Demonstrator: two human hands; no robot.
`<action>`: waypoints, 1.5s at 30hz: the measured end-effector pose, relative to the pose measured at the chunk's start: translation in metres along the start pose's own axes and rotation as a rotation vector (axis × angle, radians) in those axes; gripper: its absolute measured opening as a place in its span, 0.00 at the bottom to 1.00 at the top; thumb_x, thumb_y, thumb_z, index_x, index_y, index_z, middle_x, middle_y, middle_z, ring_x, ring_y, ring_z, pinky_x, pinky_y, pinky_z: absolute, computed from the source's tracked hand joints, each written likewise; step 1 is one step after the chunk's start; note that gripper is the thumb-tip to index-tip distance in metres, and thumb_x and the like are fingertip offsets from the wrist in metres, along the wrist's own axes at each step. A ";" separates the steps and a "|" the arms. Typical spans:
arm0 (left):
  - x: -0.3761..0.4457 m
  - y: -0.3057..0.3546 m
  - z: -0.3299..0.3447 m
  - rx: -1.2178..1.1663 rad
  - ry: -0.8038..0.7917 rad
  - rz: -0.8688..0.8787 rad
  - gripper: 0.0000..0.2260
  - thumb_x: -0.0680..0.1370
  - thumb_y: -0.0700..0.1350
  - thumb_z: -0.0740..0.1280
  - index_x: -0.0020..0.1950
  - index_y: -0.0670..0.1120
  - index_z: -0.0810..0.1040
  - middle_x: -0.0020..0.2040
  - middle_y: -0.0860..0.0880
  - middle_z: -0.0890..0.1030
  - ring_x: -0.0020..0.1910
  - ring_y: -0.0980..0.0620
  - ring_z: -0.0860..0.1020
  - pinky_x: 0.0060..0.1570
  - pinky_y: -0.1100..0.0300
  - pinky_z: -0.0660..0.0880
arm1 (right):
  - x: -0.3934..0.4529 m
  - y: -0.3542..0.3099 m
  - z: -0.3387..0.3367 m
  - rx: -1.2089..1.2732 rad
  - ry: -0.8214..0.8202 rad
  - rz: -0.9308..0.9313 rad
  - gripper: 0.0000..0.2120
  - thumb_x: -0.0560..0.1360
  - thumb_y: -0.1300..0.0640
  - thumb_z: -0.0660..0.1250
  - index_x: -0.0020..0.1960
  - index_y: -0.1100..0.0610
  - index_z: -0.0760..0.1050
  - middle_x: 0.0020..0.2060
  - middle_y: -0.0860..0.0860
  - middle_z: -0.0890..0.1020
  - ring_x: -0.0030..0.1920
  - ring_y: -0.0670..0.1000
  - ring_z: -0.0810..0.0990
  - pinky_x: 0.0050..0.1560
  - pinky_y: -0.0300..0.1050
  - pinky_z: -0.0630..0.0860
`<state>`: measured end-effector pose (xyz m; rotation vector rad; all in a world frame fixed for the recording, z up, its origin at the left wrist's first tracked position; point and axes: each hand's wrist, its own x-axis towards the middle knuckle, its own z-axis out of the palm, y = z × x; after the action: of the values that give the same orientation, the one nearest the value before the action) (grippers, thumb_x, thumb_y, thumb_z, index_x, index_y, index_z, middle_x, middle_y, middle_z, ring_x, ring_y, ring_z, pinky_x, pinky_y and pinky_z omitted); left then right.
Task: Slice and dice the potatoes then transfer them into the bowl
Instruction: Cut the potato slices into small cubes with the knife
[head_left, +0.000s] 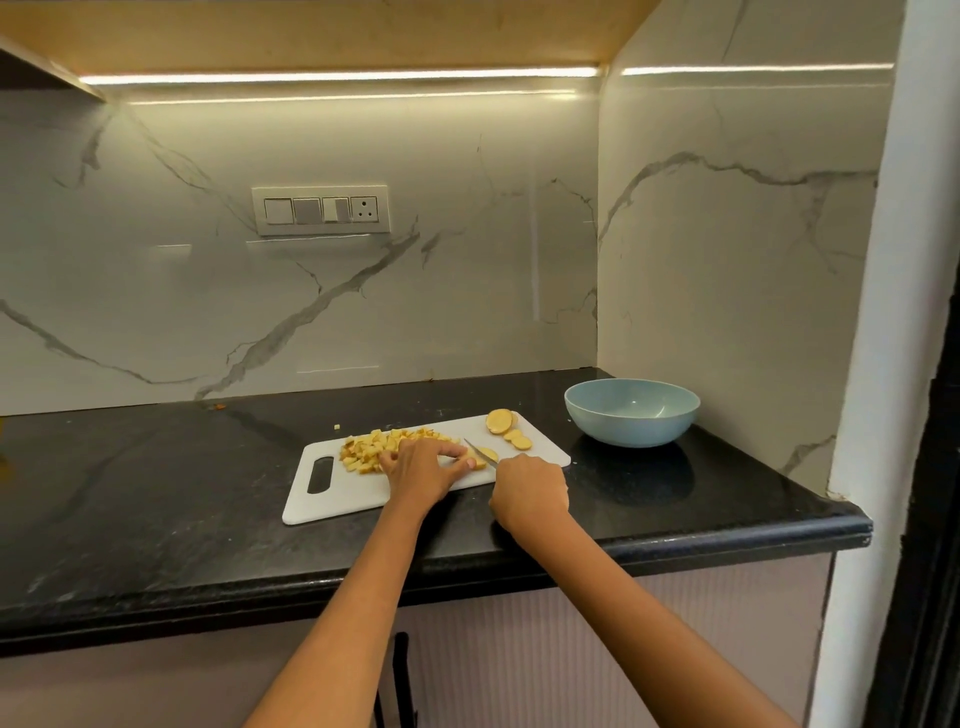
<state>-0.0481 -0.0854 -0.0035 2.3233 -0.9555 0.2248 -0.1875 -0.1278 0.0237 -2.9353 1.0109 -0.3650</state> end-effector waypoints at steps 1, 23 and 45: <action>0.000 0.000 0.000 -0.016 0.017 -0.008 0.11 0.76 0.54 0.65 0.56 0.55 0.80 0.63 0.53 0.76 0.67 0.49 0.64 0.62 0.50 0.54 | -0.001 0.002 0.001 0.029 0.006 0.012 0.13 0.80 0.57 0.57 0.60 0.59 0.74 0.54 0.55 0.79 0.53 0.53 0.79 0.48 0.42 0.73; 0.000 0.001 -0.004 -0.005 0.100 0.009 0.07 0.75 0.52 0.67 0.49 0.54 0.83 0.55 0.55 0.81 0.58 0.52 0.73 0.53 0.54 0.57 | 0.016 -0.010 -0.015 0.186 -0.178 0.064 0.16 0.79 0.55 0.56 0.65 0.60 0.69 0.62 0.56 0.74 0.62 0.55 0.73 0.60 0.46 0.67; -0.002 0.001 -0.003 -0.105 0.166 -0.058 0.06 0.76 0.45 0.66 0.48 0.52 0.83 0.51 0.52 0.82 0.56 0.52 0.74 0.55 0.53 0.57 | -0.001 -0.007 -0.003 0.161 -0.039 0.056 0.14 0.79 0.55 0.57 0.61 0.60 0.72 0.56 0.55 0.78 0.55 0.54 0.77 0.45 0.42 0.68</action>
<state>-0.0505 -0.0832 -0.0017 2.1952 -0.7974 0.3304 -0.1842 -0.1216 0.0267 -2.7543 1.0059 -0.3672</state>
